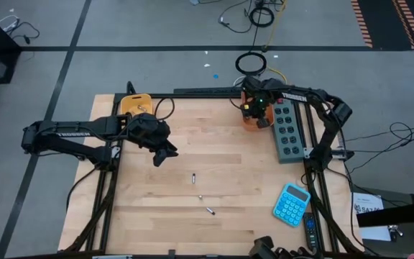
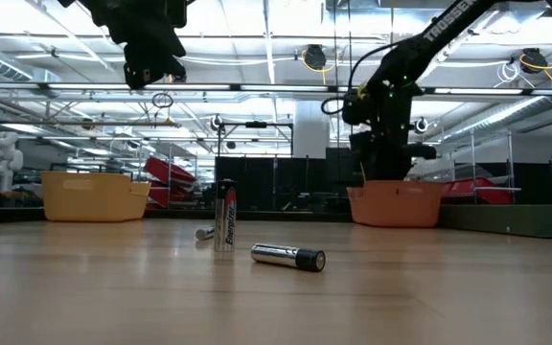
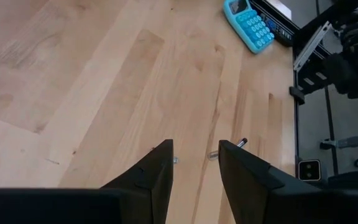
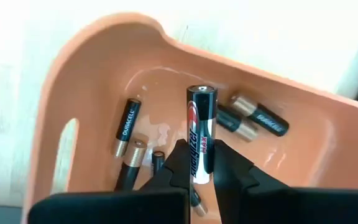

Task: Sort batteries
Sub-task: Put the silver battery into the yellow bin

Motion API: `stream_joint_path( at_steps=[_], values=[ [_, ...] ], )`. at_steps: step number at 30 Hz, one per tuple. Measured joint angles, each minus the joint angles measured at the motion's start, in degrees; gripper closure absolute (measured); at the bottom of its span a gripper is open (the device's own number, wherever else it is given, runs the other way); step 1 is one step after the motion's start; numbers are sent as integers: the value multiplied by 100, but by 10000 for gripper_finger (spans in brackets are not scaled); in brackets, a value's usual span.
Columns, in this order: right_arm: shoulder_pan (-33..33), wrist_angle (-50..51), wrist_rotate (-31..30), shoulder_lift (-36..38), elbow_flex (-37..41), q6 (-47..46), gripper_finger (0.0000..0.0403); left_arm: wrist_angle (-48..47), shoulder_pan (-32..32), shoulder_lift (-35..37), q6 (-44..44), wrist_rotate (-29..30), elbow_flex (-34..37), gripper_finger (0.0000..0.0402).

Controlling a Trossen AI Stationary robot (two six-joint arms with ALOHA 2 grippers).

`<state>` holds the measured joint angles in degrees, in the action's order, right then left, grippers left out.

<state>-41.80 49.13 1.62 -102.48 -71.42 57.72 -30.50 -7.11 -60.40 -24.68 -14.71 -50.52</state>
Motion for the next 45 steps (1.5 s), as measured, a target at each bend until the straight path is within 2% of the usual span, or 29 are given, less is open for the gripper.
stream_joint_path(
  at_steps=[4, 7, 13, 16, 19, 25, 31, 45],
  values=[
    [98, 13, 72, 339, -10, -229, 382, 25, 0, 0, -40, 462, -40, 265],
    [344, -18, 414, 675, -111, -726, 382, 394, 0, 0, 140, 911, -60, 265],
    [1125, -376, 1377, 913, -330, -2179, 382, 816, -16, -240, 1692, 1754, -70, 265],
    [1582, -746, 1678, 829, -414, -2756, 382, 1122, -37, -513, 2301, 1810, -69, 265],
    [2013, -1163, 1677, 754, -490, -3155, 382, 1389, -37, -817, 2587, 1834, -70, 264],
    [2511, -1884, 1213, 713, -492, -3844, 382, 1775, -42, -1181, 2271, 1846, -68, 226],
    [2681, -2350, 1194, 666, -494, -4308, 382, 2288, -42, -1449, 2049, 1842, -70, 189],
    [2992, -2856, 1203, 552, -498, -4488, 382, 2930, -24, -1703, 1749, 1800, -70, 216]
  ],
)
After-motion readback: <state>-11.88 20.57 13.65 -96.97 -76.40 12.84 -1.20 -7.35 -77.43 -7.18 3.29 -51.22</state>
